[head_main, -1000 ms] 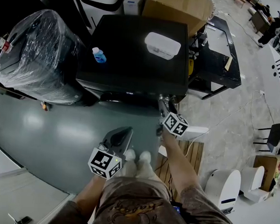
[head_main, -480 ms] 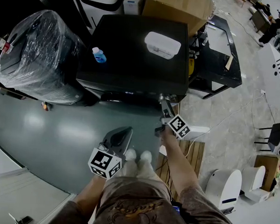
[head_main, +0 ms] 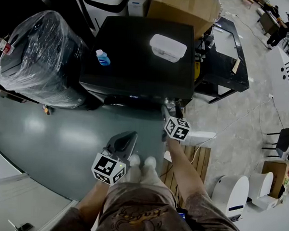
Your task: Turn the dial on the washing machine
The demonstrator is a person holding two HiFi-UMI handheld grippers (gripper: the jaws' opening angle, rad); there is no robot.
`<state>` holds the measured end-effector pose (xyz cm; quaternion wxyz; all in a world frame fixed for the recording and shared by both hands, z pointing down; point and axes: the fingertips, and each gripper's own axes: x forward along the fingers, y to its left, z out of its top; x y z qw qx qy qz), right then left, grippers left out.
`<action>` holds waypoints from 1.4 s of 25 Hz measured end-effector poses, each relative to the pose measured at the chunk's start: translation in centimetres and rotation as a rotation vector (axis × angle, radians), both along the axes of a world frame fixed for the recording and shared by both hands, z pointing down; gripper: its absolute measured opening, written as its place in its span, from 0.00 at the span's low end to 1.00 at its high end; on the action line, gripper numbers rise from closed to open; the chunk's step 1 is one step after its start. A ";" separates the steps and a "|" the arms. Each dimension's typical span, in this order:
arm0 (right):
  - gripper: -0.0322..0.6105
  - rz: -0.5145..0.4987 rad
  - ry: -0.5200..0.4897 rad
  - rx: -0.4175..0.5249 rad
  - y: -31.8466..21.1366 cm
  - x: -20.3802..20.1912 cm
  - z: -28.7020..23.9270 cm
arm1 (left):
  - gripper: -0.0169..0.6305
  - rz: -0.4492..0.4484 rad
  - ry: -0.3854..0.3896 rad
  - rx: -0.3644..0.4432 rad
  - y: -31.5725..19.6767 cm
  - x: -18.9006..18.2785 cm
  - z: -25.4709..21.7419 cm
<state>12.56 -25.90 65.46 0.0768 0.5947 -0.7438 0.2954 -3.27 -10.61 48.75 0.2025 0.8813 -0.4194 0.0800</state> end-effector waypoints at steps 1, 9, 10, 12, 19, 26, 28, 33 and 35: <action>0.48 -0.014 0.055 0.000 -0.1 -0.2 0.0 | 0.01 0.003 -0.008 0.003 0.0 0.0 0.0; 0.47 -0.010 0.234 -0.070 -0.4 -0.2 1.1 | 0.01 0.004 -0.020 0.004 0.3 -0.3 0.2; 0.47 -0.003 0.217 -0.073 -0.4 -0.1 1.1 | 0.01 0.004 -0.024 0.005 0.3 -0.4 0.2; 0.47 0.009 0.177 -0.079 -0.4 -0.1 1.0 | 0.01 0.002 -0.028 0.006 0.3 -0.6 0.2; 0.46 0.092 -0.141 -0.089 -0.6 -0.2 1.3 | 0.01 0.001 -0.014 0.001 0.0 -0.9 0.2; 0.47 0.109 -0.214 -0.079 -0.3 0.2 0.9 | 0.01 0.013 0.000 -0.002 -0.4 -0.6 0.0; 0.47 0.100 -0.178 -0.080 0.1 0.6 0.1 | 0.01 0.017 0.007 0.002 -0.8 -0.6 -0.4; 0.47 0.051 -0.155 0.015 -0.1 1.7 -5.9 | 0.01 0.032 0.039 0.054 -2.6 -0.1 -3.0; 0.47 0.021 -0.162 0.062 0.1 1.7 -9.0 | 0.01 0.041 0.048 0.078 -3.3 0.2 -4.3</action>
